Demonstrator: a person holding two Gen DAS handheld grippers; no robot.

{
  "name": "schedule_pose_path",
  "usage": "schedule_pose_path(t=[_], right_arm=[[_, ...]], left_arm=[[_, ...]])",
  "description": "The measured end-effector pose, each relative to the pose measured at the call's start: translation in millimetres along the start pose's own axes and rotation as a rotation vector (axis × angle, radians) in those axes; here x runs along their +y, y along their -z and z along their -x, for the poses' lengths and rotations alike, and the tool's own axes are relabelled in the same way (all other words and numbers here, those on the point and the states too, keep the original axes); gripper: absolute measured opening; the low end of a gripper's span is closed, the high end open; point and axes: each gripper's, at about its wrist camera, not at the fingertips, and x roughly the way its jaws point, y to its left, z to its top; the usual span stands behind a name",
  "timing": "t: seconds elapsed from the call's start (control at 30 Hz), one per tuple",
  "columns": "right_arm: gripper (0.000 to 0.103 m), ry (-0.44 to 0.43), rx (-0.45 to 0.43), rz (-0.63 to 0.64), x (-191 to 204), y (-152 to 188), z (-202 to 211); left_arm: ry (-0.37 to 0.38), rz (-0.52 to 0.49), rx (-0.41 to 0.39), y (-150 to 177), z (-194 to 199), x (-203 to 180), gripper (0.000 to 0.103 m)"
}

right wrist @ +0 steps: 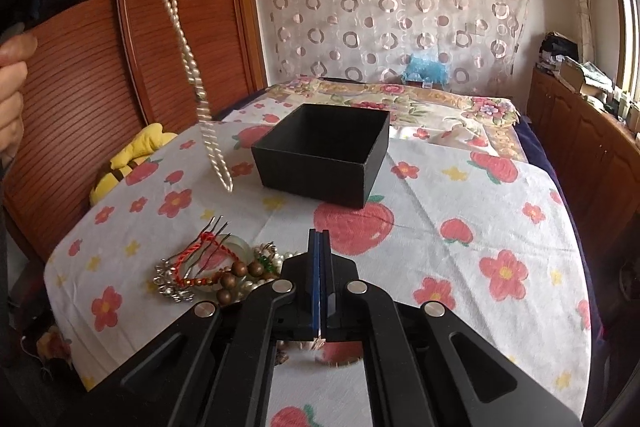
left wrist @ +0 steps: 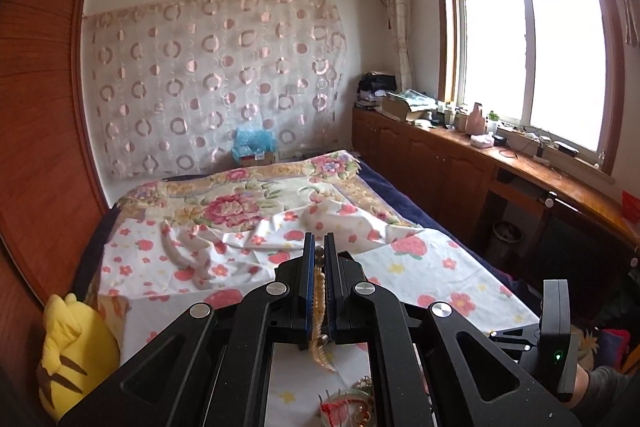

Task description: Organize jewelry

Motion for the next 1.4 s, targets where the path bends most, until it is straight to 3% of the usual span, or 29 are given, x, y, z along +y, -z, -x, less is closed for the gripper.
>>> schedule_pose_path(t=[0.27, 0.33, 0.4, 0.47, 0.67, 0.73, 0.8, 1.13, 1.4], right_arm=[[0.001, 0.046, 0.103, 0.007, -22, 17, -18], [0.005, 0.034, 0.126, 0.018, -21, 22, -22], [0.018, 0.033, 0.147, 0.024, -21, 26, -25], [0.021, 0.037, 0.156, 0.019, -23, 29, -27], [0.021, 0.032, 0.226, 0.008, -34, 36, -36], [0.013, 0.025, 0.245, 0.024, -34, 39, -40], [0.005, 0.031, 0.246, 0.043, -33, 38, -41], [0.005, 0.049, 0.117, 0.040, -49, -17, -24], [0.005, 0.033, 0.047, 0.071, -48, -72, -46]], left_arm=[[0.015, 0.000, 0.021, 8, -15, 4, 0.004], [0.022, 0.004, 0.023, 8, -18, 4, 0.004], [0.027, 0.006, 0.025, 8, -22, 5, 0.004], [0.031, 0.005, 0.027, 7, -24, 4, 0.004], [0.038, 0.001, 0.022, 2, -31, 5, 0.004], [0.042, 0.002, 0.020, -2, -35, 6, 0.004], [0.045, 0.005, 0.017, -6, -39, 8, 0.004], [0.056, 0.007, 0.005, -28, -61, 18, 0.004], [0.069, 0.011, -0.011, -48, -75, 22, 0.004]])
